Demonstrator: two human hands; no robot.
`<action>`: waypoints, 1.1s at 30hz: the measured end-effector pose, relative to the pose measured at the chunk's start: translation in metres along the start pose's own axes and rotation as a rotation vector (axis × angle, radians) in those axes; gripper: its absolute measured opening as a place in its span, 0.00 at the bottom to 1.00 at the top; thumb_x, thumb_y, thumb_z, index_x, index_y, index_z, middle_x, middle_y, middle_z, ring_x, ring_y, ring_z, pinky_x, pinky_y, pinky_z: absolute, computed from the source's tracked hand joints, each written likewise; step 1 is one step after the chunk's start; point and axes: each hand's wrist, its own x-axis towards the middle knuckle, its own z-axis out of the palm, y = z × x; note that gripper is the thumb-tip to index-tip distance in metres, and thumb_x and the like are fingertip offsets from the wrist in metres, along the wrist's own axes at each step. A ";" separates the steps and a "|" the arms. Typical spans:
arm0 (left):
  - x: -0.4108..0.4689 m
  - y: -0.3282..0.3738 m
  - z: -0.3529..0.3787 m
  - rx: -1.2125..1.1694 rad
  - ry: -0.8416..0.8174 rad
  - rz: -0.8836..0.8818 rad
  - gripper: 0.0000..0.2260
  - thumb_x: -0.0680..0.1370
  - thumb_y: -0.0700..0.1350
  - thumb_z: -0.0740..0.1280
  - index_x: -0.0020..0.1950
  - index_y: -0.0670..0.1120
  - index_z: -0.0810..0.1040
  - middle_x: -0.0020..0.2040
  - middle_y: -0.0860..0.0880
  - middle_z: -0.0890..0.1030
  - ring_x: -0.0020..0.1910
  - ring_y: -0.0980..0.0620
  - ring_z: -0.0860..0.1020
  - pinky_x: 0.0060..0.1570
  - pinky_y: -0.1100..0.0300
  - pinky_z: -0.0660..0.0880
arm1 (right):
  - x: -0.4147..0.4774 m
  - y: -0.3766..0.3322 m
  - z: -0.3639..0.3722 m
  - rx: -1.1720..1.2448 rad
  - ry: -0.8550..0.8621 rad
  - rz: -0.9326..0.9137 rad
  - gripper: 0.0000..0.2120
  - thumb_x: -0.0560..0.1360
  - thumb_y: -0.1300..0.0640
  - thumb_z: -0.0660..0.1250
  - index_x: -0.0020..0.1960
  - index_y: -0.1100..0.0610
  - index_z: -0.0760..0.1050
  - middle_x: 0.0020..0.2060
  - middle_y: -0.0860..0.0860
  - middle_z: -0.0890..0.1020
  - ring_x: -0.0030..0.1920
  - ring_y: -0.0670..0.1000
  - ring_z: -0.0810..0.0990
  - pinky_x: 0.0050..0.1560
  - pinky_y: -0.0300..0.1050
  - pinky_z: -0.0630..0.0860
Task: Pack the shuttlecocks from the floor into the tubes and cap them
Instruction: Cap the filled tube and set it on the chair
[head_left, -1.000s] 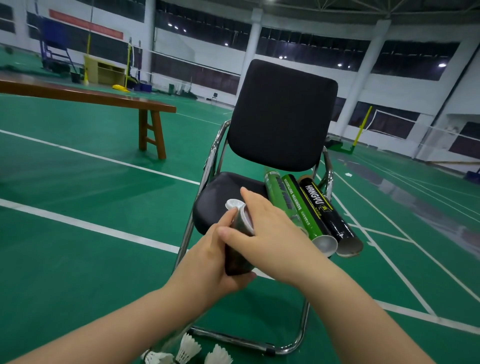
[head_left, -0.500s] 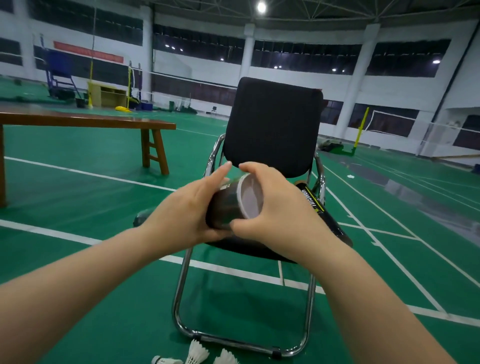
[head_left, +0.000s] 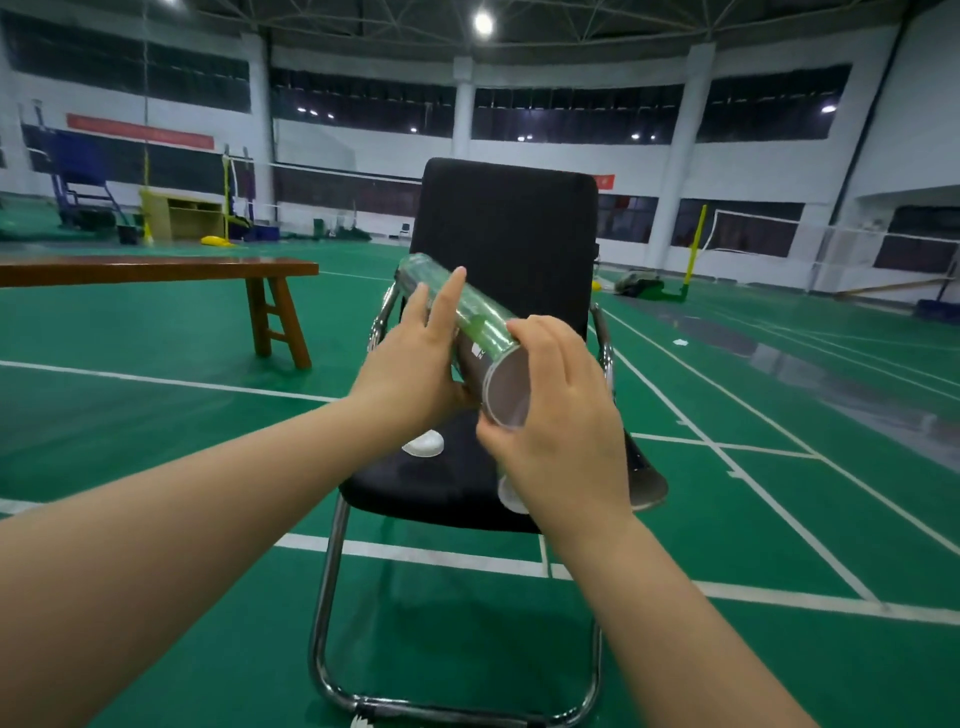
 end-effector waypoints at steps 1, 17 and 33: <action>0.004 0.001 0.010 -0.046 -0.030 -0.027 0.49 0.69 0.52 0.73 0.75 0.55 0.39 0.76 0.43 0.51 0.68 0.41 0.66 0.58 0.46 0.70 | -0.004 0.010 0.003 -0.018 0.007 0.009 0.33 0.60 0.62 0.75 0.63 0.57 0.67 0.61 0.55 0.74 0.61 0.56 0.73 0.60 0.38 0.64; -0.003 -0.048 0.141 -0.561 -0.394 -0.446 0.22 0.74 0.39 0.68 0.67 0.47 0.68 0.54 0.46 0.80 0.53 0.46 0.79 0.56 0.50 0.75 | -0.074 0.080 0.082 -0.070 -0.098 0.063 0.33 0.59 0.65 0.74 0.62 0.58 0.69 0.58 0.56 0.76 0.59 0.57 0.73 0.63 0.45 0.66; 0.023 -0.078 0.142 -0.872 -0.513 -0.648 0.17 0.76 0.49 0.65 0.63 0.46 0.74 0.59 0.45 0.79 0.58 0.46 0.77 0.62 0.49 0.71 | -0.091 0.052 0.158 -0.415 -0.377 0.229 0.37 0.54 0.62 0.78 0.62 0.58 0.76 0.61 0.54 0.78 0.63 0.57 0.76 0.62 0.65 0.55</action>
